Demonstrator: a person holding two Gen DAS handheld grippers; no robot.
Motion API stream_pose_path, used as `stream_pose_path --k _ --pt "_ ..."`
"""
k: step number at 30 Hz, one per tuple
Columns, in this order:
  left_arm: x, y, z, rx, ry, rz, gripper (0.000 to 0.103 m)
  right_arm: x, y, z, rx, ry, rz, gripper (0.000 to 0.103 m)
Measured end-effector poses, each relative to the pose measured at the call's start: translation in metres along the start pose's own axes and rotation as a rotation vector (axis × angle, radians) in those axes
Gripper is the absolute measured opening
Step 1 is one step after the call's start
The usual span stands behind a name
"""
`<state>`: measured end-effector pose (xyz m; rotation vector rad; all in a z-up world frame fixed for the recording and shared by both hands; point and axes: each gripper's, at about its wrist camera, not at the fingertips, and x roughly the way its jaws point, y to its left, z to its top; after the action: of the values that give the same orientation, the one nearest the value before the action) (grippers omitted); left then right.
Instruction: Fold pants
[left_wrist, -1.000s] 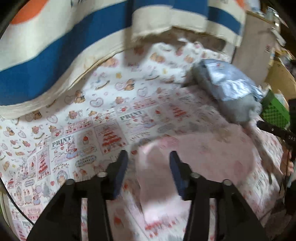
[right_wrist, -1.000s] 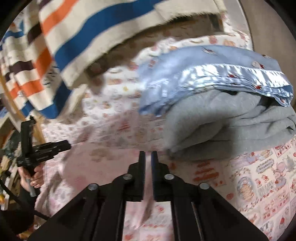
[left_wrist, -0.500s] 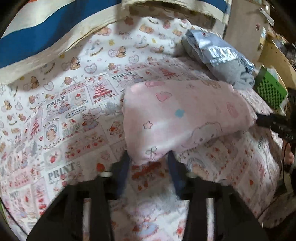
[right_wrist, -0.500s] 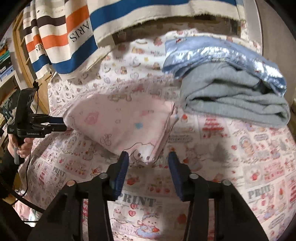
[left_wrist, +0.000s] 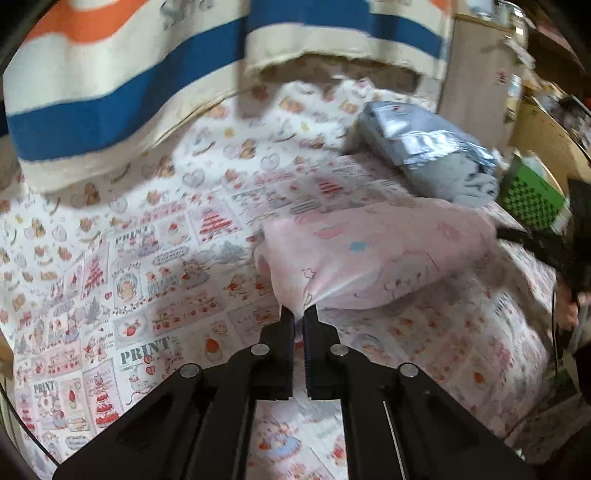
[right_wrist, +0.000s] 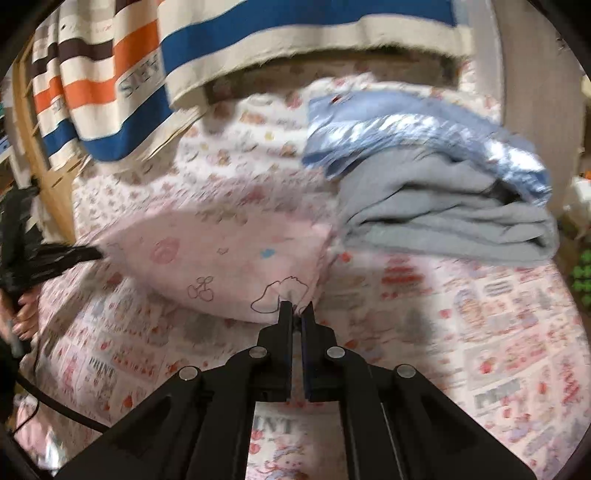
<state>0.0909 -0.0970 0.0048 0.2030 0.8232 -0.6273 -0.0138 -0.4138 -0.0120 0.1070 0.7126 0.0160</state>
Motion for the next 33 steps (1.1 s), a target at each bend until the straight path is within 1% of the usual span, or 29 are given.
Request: stream_pose_path --k 2,3,6,9,10,11,12,13,14,15,16,18,20,22,24,26,28,29,30,31,33 --pt "-0.002 -0.004 -0.008 0.008 0.011 0.024 0.004 -0.004 0.003 0.004 -0.031 -0.008 -0.017 0.003" --pt "-0.003 -0.005 -0.013 0.005 0.016 0.014 0.004 -0.004 0.003 0.004 -0.036 -0.004 -0.02 0.003" --pt "-0.003 -0.008 -0.029 -0.007 0.035 0.009 0.004 0.007 -0.001 -0.004 -0.023 0.063 -0.032 0.003" --pt "-0.002 -0.005 -0.038 -0.023 0.045 0.043 0.004 0.014 -0.007 -0.017 0.003 0.11 -0.035 0.003" --pt "-0.001 -0.001 -0.04 -0.035 0.044 0.048 0.004 0.013 -0.009 -0.02 0.014 0.112 -0.038 0.003" --pt "-0.001 0.005 -0.041 -0.052 0.041 0.077 0.004 0.011 -0.011 -0.021 0.023 0.101 -0.06 0.003" --pt "-0.001 0.013 -0.041 -0.075 0.04 0.109 0.004 0.006 -0.014 -0.022 0.03 0.075 -0.121 0.003" --pt "-0.001 0.02 -0.041 -0.103 0.043 0.117 0.004 0.001 -0.018 -0.022 0.035 0.048 -0.172 0.003" --pt "-0.002 0.027 -0.04 -0.135 0.041 0.104 0.004 -0.004 -0.024 -0.021 0.044 0.026 -0.201 0.003" --pt "-0.005 0.032 -0.038 -0.163 0.031 0.091 0.004 -0.008 -0.031 -0.02 0.063 0.015 -0.203 0.003" --pt "-0.007 0.034 -0.036 -0.173 0.018 0.089 0.004 -0.011 -0.036 -0.017 0.08 0.011 -0.19 0.003" --pt "-0.01 0.029 -0.025 -0.149 -0.023 0.108 0.004 -0.018 -0.041 -0.008 0.103 -0.015 -0.143 0.003" --pt "-0.007 0.02 -0.011 -0.14 -0.052 0.108 0.004 -0.021 -0.036 0.003 0.098 -0.047 -0.092 0.003" --pt "0.005 0.014 0.006 -0.165 -0.028 0.094 0.004 -0.017 -0.023 0.02 0.096 -0.072 -0.004 0.003" --pt "0.02 0.009 0.022 -0.208 -0.019 0.082 0.004 -0.006 -0.011 0.034 0.122 -0.068 0.07 0.003" --pt "0.035 -0.001 0.036 -0.208 -0.019 0.051 0.005 0.014 0.004 0.046 0.194 -0.038 0.148 0.003" --pt "0.049 -0.016 0.05 -0.168 -0.015 0.051 0.007 0.033 0.019 0.054 0.244 -0.017 0.215 0.003" --pt "0.056 -0.023 0.056 -0.154 -0.005 0.047 0.009 0.047 0.027 0.059 0.271 0.013 0.23 0.003" --pt "0.062 -0.027 0.059 -0.161 0.014 0.04 0.011 0.055 0.033 0.061 0.289 0.035 0.25 0.003" --pt "0.072 -0.029 0.061 -0.186 0.05 0.025 0.016 0.069 0.039 0.064 0.311 0.067 0.293 0.003" --pt "0.088 -0.028 0.058 -0.227 0.127 -0.007 0.017 0.092 0.048 0.068 0.326 0.151 0.336 0.003"
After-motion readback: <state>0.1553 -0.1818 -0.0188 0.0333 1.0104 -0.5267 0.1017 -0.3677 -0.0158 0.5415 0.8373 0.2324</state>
